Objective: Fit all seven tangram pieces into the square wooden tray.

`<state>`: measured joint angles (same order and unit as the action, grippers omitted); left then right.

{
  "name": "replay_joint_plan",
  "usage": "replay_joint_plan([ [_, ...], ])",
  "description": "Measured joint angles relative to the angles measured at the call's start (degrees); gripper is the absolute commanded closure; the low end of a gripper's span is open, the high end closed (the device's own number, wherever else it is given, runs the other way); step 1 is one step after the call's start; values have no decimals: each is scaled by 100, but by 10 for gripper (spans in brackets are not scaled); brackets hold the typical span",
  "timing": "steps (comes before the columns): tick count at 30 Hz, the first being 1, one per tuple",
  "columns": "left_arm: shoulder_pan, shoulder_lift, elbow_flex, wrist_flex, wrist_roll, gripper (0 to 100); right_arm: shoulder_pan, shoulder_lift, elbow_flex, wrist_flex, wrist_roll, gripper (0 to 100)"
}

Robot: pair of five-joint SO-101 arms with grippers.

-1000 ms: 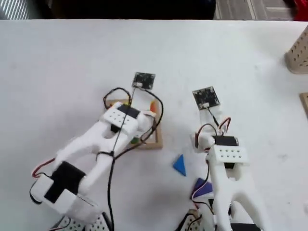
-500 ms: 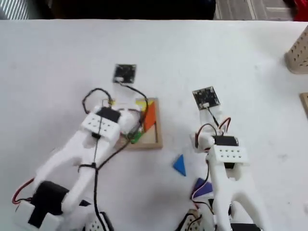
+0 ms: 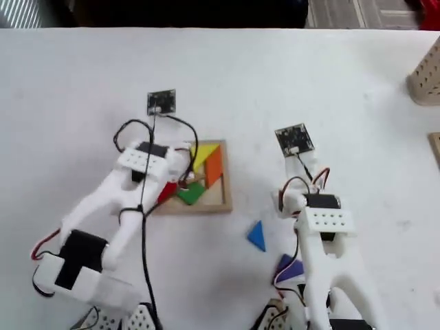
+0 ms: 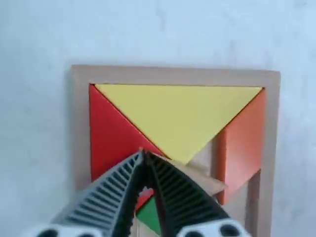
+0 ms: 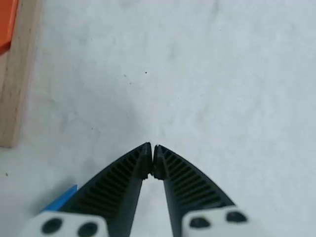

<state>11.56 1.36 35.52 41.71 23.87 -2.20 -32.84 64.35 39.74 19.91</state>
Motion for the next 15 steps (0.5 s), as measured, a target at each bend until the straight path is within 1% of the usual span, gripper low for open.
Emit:
replay_joint_plan([
  [10, 0, 149, -105, -264, 0, 977, 0, 0, 0, 0, 0, 974],
  [15, 325, 527, -440, -273, 9, 977, 0, 0, 0, 0, 0, 974],
])
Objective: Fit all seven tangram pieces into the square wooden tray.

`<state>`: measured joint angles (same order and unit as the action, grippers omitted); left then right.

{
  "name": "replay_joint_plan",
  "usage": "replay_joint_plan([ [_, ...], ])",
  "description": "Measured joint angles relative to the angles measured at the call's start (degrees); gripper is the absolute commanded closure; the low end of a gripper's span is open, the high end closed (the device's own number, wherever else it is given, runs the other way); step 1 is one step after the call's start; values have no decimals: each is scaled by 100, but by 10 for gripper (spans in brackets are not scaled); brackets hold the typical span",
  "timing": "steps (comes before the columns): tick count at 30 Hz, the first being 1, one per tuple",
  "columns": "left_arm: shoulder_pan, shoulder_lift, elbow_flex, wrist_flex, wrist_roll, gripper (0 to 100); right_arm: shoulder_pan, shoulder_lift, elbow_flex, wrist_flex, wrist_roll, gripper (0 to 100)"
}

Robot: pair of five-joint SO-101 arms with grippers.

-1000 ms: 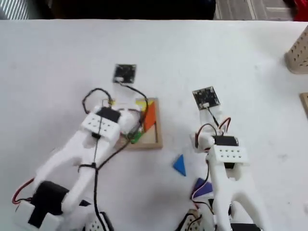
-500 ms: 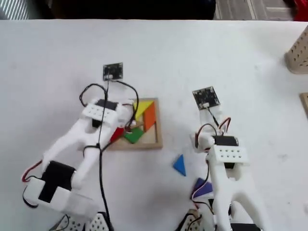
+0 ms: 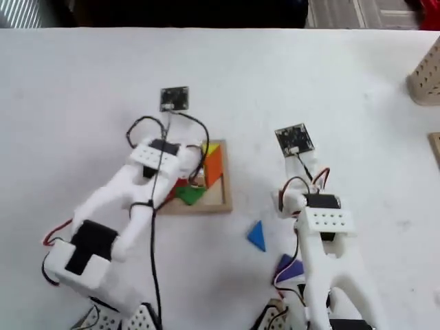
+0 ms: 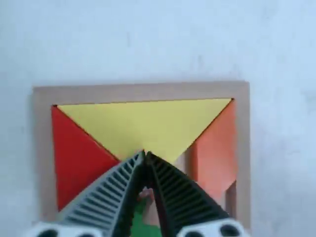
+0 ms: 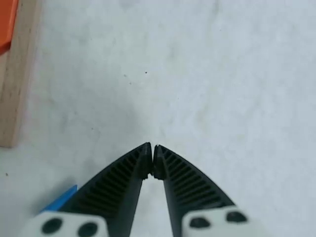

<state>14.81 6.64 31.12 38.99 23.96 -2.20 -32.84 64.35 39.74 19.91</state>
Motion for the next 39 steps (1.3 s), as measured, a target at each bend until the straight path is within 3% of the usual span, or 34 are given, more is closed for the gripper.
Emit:
replay_joint_plan([
  [13, 246, 9, -774, 536, 0, 977, 0, 0, 0, 0, 0, 974],
  [24, 835, -1415, 1002, 387, 0, 977, 0, 0, 0, 0, 0, 974],
  [39, 563, -1292, 1081, -88, 0, 977, 0, 0, 0, 0, 0, 974],
])
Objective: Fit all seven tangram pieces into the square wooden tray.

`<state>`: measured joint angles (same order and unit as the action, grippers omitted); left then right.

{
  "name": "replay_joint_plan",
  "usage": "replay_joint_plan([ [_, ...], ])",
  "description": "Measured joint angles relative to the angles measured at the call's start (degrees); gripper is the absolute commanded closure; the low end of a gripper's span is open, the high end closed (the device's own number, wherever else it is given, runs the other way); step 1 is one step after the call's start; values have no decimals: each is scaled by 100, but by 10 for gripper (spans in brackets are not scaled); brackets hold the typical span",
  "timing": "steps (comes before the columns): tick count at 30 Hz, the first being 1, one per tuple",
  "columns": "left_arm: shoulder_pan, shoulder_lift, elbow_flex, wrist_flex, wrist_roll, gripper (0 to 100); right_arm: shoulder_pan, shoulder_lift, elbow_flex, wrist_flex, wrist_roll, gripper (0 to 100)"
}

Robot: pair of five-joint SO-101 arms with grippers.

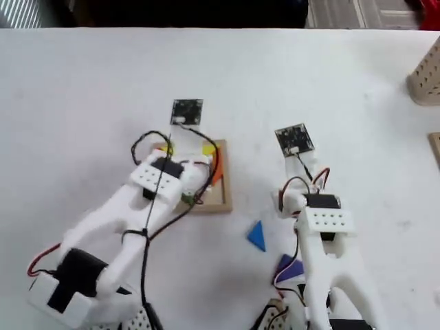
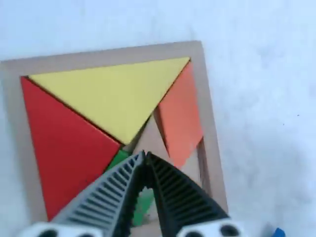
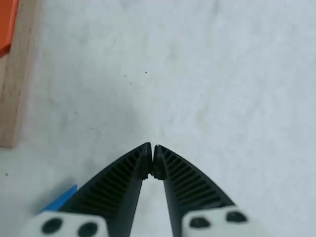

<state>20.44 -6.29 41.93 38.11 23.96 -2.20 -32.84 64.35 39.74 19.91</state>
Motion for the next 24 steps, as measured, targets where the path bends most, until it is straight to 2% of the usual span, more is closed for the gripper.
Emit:
replay_joint_plan([
  [16, -70, 413, -18, -105, 0, 977, 0, 0, 0, 0, 0, 974],
  [24, -97, -949, 519, 141, 0, 974, 0, 0, 0, 0, 0, 974],
])
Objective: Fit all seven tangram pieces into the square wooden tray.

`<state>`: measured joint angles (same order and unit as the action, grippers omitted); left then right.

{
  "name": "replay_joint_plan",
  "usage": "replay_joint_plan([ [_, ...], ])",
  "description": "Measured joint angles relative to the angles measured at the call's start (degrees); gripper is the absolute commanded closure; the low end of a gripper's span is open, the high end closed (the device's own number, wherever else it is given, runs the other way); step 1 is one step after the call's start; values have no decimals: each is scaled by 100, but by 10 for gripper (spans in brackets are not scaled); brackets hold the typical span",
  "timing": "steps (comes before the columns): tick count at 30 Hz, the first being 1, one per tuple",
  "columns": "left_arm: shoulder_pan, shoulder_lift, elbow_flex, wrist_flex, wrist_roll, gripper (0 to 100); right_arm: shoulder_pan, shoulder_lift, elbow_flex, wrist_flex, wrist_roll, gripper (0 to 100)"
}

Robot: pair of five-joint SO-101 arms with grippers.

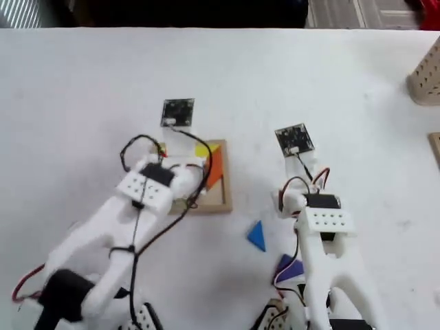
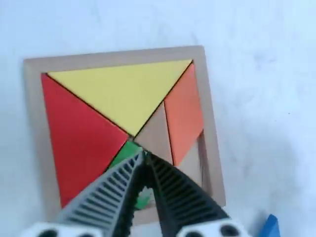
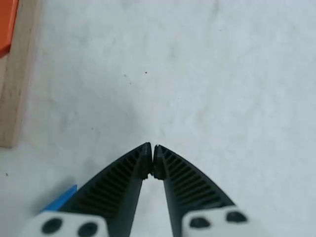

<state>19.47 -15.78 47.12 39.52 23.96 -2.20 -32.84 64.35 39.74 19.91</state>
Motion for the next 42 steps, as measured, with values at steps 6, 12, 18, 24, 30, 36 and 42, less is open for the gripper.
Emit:
replay_joint_plan([
  [6, -211, -905, 598, 0, -193, 973, 0, 0, 0, 0, 0, 974],
  [12, -1064, -932, 633, 18, -1178, 972, 0, 0, 0, 0, 0, 974],
  [18, -1890, -888, 651, 53, -1310, 927, -387, 0, 0, 255, 211, 974],
  [24, -2110, -870, 677, 53, -1837, 782, -571, -18, -26, 563, 246, 974],
  [30, -2136, -870, 1073, -378, -1609, 778, -1187, -26, -360, 1477, -167, 965],
  [36, -2136, -870, 1108, -554, -1512, 778, -1846, -26, -378, 1705, -475, 798],
  [42, -2136, -870, 1108, -571, -1512, 778, -2426, -26, -378, 2040, -501, 768],
])
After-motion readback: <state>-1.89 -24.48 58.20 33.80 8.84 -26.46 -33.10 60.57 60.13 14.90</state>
